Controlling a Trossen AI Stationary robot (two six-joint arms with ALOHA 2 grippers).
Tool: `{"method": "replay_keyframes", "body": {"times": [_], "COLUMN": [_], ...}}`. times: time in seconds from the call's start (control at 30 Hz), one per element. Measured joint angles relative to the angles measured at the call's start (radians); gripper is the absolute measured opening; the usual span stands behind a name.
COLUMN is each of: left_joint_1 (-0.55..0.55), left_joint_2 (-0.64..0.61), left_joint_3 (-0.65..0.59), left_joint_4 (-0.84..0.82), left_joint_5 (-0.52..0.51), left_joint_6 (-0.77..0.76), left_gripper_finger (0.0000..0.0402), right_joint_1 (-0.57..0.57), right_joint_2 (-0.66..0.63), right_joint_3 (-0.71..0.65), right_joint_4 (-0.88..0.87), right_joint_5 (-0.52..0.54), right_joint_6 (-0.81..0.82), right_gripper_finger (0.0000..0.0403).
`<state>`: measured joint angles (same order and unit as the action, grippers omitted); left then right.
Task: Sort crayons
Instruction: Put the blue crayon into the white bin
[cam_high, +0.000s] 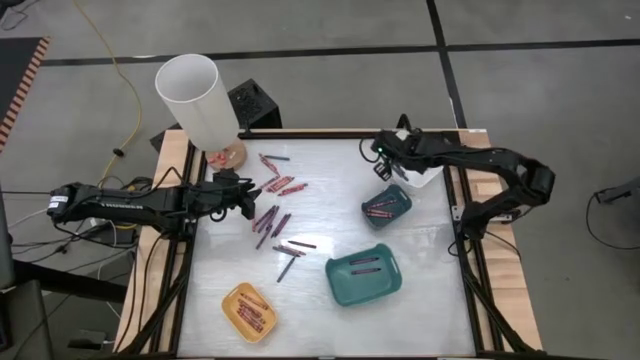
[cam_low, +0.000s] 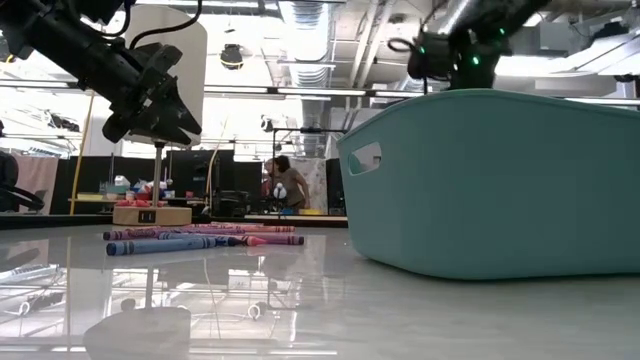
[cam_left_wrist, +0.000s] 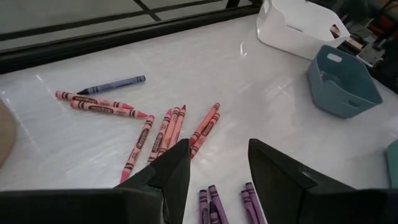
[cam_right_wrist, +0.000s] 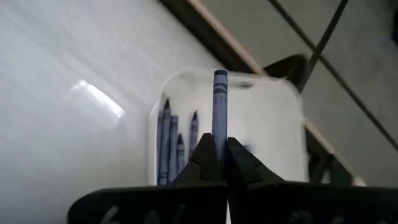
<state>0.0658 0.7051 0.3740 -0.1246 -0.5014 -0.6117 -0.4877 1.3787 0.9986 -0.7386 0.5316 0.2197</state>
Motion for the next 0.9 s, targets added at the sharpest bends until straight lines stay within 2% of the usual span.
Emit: {"method": "replay_keyframes", "body": {"times": [0.17,0.43,0.67,0.9], "left_joint_1": [0.0,0.0,0.0,0.0], "left_joint_2": [0.0,0.0,0.0,0.0], "left_joint_3": [0.0,0.0,0.0,0.0], "left_joint_4": [0.0,0.001,0.002,0.003], "left_joint_5": [0.0,-0.001,-0.002,-0.014], "left_joint_6": [-0.003,-0.003,-0.013,-0.018], "left_gripper_finger": [0.0151,0.0151,0.0151,0.0151], "right_joint_1": [-0.043,-0.161,-0.276,-0.317], "right_joint_2": [-0.019,-0.019,-0.018,-0.017], "right_joint_3": [-0.134,-0.285,-0.315,-0.315], "right_joint_4": [0.106,0.304,0.337,0.336], "right_joint_5": [-0.025,-0.123,-0.195,-0.204], "right_joint_6": [-0.007,-0.044,-0.045,-0.046], "right_gripper_finger": [0.0004,0.0004,0.0005,0.0024]}}
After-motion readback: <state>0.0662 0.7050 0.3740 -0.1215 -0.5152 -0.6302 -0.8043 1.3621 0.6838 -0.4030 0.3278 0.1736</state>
